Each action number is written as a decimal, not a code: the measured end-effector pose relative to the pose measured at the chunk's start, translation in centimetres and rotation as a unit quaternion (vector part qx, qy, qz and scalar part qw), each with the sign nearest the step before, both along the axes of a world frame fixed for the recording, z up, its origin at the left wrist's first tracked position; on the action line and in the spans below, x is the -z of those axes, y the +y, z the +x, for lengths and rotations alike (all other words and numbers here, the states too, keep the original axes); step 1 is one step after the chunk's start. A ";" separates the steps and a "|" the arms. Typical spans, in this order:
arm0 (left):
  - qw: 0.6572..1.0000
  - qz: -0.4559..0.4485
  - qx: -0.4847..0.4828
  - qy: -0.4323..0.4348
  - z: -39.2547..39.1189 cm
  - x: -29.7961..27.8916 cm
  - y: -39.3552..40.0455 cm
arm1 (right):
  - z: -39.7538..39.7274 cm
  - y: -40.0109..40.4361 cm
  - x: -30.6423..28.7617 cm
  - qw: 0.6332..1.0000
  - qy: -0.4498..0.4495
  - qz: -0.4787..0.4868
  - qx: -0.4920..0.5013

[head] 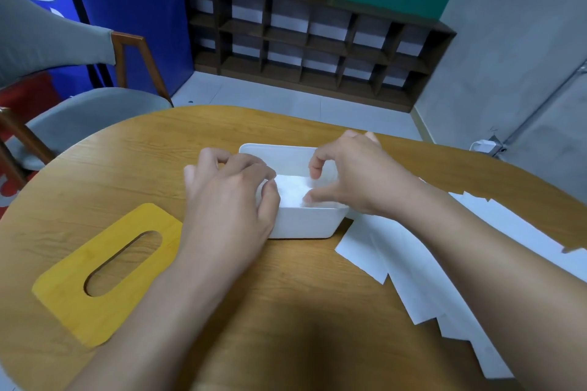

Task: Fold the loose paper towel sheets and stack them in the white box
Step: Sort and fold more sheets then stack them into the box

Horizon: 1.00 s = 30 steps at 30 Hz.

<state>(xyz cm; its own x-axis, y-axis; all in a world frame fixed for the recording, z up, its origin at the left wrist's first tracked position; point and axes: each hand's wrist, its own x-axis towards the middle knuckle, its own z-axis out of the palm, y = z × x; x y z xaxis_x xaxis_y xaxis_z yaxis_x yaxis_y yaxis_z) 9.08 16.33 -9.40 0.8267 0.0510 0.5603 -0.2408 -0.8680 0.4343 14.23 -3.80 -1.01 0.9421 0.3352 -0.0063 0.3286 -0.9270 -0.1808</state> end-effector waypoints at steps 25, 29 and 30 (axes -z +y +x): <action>0.961 0.012 0.225 0.161 -4.3 5.0 -13.0 | -13.4 -12.9 10.3 0.983 -0.043 0.088 0.153; 0.965 0.016 0.212 0.155 -3.6 5.4 -12.8 | -13.2 -13.1 11.6 0.982 -0.112 0.064 0.138; 0.965 0.017 0.212 0.151 -3.5 5.5 -12.7 | -13.1 -13.2 11.9 0.983 -0.119 0.050 0.133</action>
